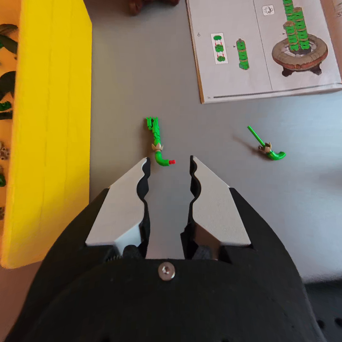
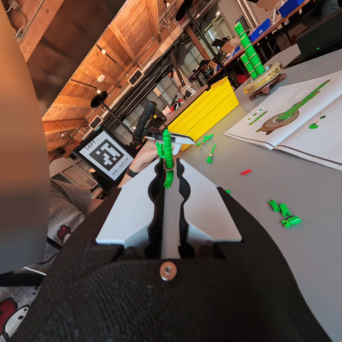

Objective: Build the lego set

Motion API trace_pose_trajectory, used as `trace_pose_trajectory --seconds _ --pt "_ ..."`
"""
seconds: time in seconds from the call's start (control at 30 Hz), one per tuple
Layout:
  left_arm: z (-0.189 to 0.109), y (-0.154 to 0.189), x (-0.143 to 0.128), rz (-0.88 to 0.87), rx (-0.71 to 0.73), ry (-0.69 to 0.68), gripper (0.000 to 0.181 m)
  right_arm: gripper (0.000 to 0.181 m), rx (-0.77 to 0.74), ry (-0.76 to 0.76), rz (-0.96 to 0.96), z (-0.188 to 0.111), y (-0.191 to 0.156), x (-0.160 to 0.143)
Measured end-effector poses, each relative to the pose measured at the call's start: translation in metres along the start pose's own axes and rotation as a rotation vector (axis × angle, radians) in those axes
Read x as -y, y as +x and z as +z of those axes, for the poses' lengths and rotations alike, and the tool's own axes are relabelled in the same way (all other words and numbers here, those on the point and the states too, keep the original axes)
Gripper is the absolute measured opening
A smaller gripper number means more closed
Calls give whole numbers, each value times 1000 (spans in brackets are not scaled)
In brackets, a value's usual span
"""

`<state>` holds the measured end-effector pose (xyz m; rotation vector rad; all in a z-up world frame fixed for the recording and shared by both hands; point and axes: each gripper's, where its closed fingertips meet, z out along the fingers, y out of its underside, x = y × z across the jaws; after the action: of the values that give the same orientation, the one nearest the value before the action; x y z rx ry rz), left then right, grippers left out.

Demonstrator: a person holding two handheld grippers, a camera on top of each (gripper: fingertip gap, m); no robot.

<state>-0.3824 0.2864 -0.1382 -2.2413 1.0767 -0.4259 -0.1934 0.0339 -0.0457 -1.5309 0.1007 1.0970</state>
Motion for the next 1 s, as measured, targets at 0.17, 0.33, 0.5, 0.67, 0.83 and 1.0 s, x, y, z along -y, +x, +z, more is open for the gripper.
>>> trace_pose_trajectory --seconds 0.17,0.33,0.5,0.67,0.83,1.0 --pt "15 -8 13 -56 -50 -59 40 12 -3 40 26 -7 4 7" --pt "30 -10 12 -39 -49 -125 34 12 -5 4 -6 -5 2 3" --pt "39 -10 6 26 -10 -149 26 12 4 -5 -13 -6 1 2" --pt "41 -2 12 105 -11 -93 6 12 -3 0 -17 -8 2 3" --pt "-15 32 75 329 172 277 6 12 -17 14 -65 -9 2 10" --pt "-104 123 148 499 264 704 5 12 65 -64 -127 13 -29 39"
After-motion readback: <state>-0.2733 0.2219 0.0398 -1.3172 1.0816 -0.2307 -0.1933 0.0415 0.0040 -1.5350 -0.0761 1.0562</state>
